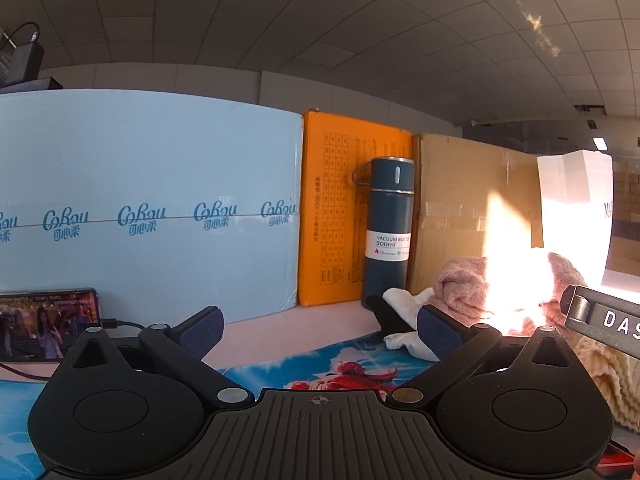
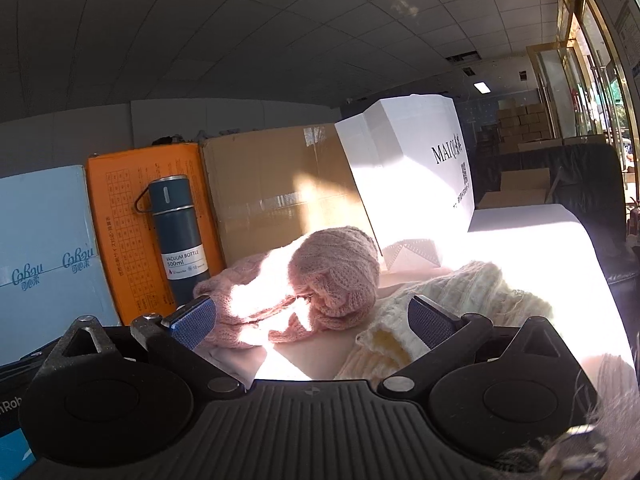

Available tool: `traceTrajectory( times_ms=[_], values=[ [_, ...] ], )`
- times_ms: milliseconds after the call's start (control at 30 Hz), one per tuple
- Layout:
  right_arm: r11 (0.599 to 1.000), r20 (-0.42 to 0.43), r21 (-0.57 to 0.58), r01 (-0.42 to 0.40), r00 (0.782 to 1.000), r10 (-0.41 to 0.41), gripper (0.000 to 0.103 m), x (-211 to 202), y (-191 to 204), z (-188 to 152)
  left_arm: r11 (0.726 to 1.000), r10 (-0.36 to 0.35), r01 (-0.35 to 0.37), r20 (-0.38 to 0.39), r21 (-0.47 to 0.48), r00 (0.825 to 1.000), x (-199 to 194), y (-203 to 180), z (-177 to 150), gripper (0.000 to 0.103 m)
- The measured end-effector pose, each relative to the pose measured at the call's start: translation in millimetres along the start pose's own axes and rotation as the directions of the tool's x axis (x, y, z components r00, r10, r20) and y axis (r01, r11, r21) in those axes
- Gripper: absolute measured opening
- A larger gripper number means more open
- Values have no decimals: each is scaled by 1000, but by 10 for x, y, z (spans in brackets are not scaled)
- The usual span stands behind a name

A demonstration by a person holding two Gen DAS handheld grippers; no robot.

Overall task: Fold clothes
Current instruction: 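Turn both tools toward the brown leather jacket on the mouse mat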

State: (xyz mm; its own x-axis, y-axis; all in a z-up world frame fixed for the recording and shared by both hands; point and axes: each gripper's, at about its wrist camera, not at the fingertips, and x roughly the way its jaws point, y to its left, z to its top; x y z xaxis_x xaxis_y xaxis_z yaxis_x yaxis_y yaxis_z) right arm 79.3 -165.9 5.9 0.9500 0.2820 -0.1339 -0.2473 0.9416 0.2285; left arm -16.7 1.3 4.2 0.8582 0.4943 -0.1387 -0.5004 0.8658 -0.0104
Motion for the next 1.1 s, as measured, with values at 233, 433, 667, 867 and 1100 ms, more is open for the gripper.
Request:
traceTrajectory(
  times_ms=[233,433,667,867,1100],
  values=[
    [994,-7,75,-83,996,84,103,-19,-114,17,1000,26,-27,51,13,998,-265,-61,16,103],
    [971,-17,170,-166,985,171,103,-33,-241,24,999,35,-34,67,-14,997,-594,-92,65,103],
    [905,-7,332,-265,959,284,103,-110,-448,-33,999,24,-22,79,-35,997,-1092,12,131,103],
    [859,-124,363,-361,895,429,103,-351,-361,-44,997,40,-37,50,-64,998,-1544,336,127,103],
    [759,-234,343,-554,732,640,103,-914,113,-6,962,271,-270,57,-24,961,-2210,826,21,103]
  ],
)
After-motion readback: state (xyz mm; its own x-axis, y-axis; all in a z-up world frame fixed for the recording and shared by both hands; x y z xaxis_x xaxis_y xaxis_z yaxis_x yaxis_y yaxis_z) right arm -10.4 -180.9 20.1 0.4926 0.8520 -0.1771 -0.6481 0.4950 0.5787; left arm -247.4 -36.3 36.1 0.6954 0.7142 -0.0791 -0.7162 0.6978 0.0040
